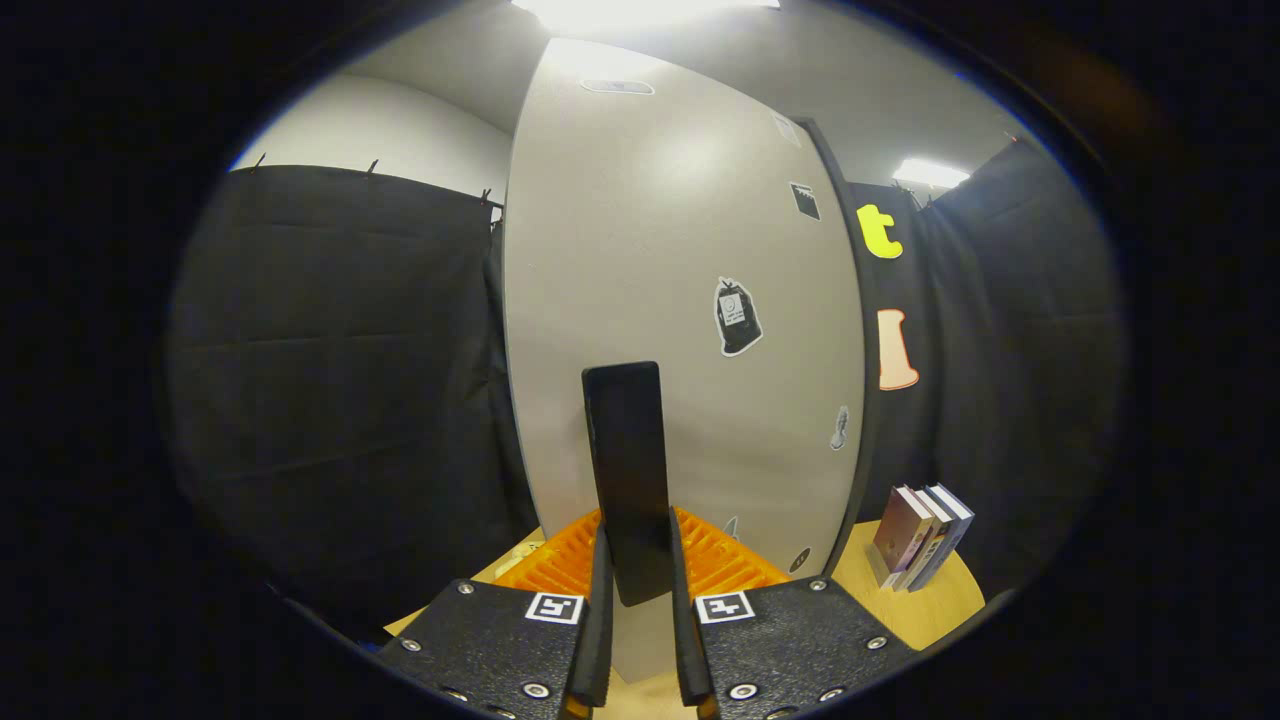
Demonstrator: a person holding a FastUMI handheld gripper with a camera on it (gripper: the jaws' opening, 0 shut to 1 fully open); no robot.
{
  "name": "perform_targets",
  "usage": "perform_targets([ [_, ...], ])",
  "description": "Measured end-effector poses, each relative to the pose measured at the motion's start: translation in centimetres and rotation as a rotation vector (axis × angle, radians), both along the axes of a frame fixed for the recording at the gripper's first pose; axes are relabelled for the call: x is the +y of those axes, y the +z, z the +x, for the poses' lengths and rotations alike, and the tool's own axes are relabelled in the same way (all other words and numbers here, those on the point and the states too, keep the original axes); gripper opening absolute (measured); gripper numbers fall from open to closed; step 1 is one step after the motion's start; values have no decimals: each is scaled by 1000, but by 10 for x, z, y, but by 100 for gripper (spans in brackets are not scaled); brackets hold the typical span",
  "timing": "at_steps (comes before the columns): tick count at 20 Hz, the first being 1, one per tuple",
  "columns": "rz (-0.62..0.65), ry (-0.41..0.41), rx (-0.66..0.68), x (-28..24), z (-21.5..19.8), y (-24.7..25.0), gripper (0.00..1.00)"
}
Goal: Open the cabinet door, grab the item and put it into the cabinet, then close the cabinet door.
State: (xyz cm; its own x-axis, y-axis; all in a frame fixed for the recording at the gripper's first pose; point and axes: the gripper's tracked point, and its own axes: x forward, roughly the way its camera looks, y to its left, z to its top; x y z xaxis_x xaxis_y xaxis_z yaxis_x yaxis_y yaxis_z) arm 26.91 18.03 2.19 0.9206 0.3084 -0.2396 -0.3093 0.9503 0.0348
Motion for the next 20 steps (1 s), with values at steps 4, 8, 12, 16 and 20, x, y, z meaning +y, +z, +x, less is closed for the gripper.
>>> perform_targets([
  [4,-20,-37,-21,-15,0,1,27],
  [8,-39,-67,-33,-27,-2,4,24],
  [12,-44,-100,-34,-38,-6,5,24],
  [16,-66,-141,-33,-55,-8,2,20],
  [20,-60,-184,-36,-66,-13,5,20],
])
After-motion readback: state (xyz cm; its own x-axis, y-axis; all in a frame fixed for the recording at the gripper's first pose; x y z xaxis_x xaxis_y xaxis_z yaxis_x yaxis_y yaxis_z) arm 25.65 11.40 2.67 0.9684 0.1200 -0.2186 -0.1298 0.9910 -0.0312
